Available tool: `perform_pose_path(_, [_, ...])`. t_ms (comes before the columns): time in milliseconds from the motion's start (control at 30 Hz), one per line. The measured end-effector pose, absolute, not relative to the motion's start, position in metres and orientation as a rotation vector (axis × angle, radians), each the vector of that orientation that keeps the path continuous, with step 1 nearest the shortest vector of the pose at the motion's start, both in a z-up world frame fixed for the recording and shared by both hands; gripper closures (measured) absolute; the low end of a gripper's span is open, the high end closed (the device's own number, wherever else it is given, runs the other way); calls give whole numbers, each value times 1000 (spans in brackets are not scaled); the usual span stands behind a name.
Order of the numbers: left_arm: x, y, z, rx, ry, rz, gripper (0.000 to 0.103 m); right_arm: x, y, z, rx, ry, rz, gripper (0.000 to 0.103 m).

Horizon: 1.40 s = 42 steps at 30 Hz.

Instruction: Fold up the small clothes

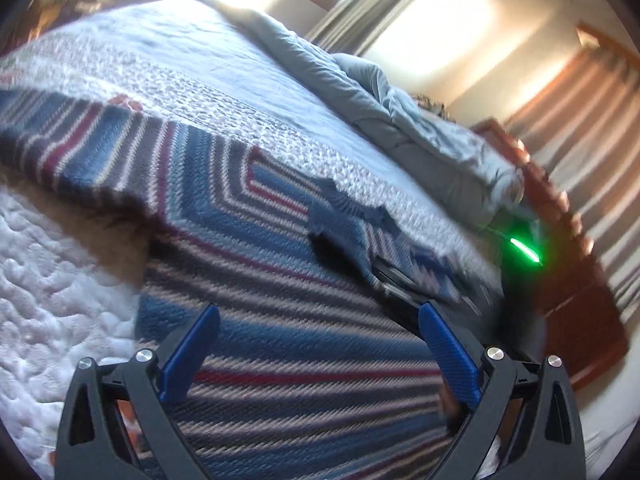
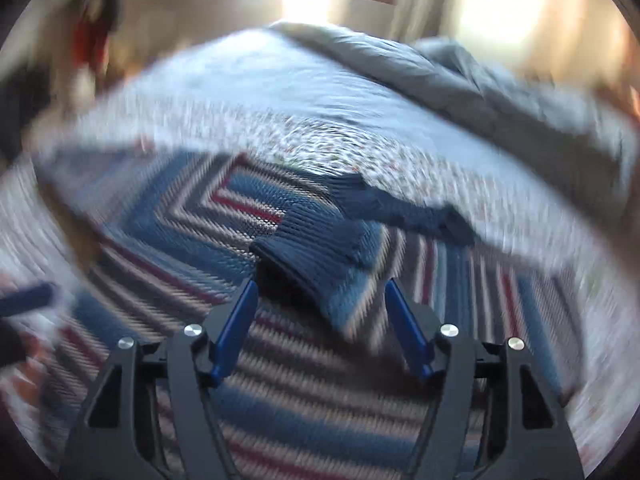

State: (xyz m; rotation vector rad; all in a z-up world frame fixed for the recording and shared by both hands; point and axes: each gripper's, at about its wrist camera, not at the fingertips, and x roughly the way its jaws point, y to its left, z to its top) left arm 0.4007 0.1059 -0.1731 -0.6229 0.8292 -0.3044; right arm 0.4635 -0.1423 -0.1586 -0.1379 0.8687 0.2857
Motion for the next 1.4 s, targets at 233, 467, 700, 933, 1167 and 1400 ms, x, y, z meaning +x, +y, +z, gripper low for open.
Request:
perform_pose_path(233, [483,57,-194,-712,943,-368,4,358,-246,-175,444,819,233,35])
perform_pose_path(467, [544,17,-238,-803,1071,-306,4,347,-217,-199,387,844,389,33])
perform_pose_path(700, [553,11,-244,-802,1066,-219,8,346,-217,-192,397,838,421,32])
perform_pose_path(933, [561,-2,-243,-647,1105,-158,71,342,-224,-185,363,825,364,29])
perform_pose_path(1167, [556,-7,-236,-558,1096,-156,93,339,-225,-188,334,826,349,27])
perform_pose_path(1400, [553,-10,-206,-481,1037,-184,95,346,-224,-195,338,838,344,27])
